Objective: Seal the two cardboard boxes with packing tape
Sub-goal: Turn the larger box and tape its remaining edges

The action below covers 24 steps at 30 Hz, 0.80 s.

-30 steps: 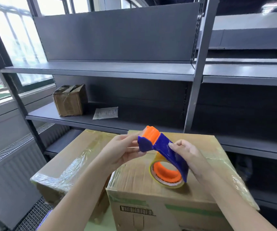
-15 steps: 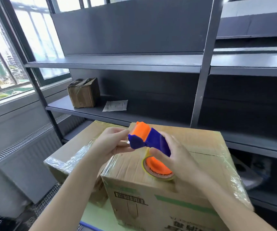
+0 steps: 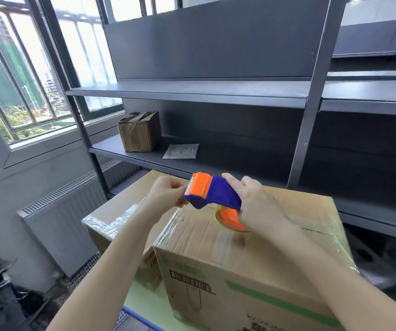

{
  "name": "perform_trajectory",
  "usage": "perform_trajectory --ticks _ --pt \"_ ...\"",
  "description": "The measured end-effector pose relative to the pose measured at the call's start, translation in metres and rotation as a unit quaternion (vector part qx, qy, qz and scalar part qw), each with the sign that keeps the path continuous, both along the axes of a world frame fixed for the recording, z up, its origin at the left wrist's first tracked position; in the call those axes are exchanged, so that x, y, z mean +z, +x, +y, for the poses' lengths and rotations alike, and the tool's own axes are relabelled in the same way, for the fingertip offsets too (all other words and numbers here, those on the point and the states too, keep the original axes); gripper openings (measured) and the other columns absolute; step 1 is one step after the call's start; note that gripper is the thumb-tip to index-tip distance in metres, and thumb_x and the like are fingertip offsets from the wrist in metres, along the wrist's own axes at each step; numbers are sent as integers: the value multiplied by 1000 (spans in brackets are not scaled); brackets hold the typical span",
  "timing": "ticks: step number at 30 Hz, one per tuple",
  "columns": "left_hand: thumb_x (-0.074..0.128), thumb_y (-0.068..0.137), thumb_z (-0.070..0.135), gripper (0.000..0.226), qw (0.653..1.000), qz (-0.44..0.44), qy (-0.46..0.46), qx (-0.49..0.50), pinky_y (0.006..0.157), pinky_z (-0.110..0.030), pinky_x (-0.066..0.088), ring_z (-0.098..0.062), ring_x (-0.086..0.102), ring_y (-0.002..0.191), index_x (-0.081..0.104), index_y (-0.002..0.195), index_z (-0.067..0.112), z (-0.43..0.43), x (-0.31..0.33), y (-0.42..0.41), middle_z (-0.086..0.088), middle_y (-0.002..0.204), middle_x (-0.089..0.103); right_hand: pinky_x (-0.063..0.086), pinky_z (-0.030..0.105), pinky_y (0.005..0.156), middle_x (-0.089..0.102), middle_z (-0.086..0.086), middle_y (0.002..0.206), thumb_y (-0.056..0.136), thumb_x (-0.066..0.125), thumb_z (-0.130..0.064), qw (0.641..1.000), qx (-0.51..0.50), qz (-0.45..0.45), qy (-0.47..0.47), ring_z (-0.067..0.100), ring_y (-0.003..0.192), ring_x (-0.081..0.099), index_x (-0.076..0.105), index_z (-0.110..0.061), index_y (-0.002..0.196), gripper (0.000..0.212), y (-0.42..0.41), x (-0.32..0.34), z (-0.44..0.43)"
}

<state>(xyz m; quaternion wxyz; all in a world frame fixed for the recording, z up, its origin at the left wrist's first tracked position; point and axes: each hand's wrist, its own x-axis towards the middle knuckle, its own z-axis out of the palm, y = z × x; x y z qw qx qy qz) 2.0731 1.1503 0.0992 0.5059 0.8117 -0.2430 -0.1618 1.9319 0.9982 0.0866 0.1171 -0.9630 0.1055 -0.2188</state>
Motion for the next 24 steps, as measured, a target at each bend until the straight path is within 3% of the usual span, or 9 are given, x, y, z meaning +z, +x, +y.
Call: perform_trajectory --ticks 4,8,11,14,17,20,24 --pt "62 89 20 34 1000 -5 6 5 46 -15 47 -6 51 43 65 57 11 -2 -2 19 3 44 57 23 19 59 28 -5 87 86 57 -26 1000 13 10 -22 11 79 29 16 -33 147 74 10 5 -5" --pt "59 92 18 33 998 -43 9 45 57 -26 47 -14 50 49 61 61 7 9 2 46 -3 52 56 25 22 59 31 -4 82 88 52 -29 998 5 31 -62 12 74 33 5 -53 141 75 20 11 -12" --pt "57 93 14 28 994 -50 -7 98 61 -30 44 -20 45 55 63 68 2 40 1 81 -11 61 55 26 20 53 33 -7 79 84 44 -15 995 -32 82 -40 8 68 36 6 -63 135 79 6 14 -44" --pt "54 91 7 22 997 -23 12 70 48 -22 36 -17 40 50 61 72 0 38 -17 89 -7 59 51 25 19 53 32 -10 79 83 42 -9 988 -46 140 -49 8 71 37 8 -61 136 82 -1 12 -57" --pt "55 88 7 25 996 -36 -13 79 44 -21 29 -15 36 47 56 64 3 19 -38 91 -4 53 45 26 19 57 30 -11 80 86 43 -11 983 -71 139 -99 10 80 36 9 -59 138 78 5 10 -53" --pt "58 90 16 27 995 -73 -5 66 45 -22 29 -12 37 47 57 66 4 11 -58 101 -1 53 46 30 24 67 34 -7 84 88 42 -13 978 -90 146 -120 12 83 35 10 -56 139 74 6 10 -54" --pt "59 91 20 28 995 -74 -10 68 50 -26 28 -15 37 47 59 69 3 5 -80 109 -1 54 46 27 24 68 35 -5 88 90 43 -15 974 -109 149 -129 12 83 32 11 -54 140 71 6 8 -48"
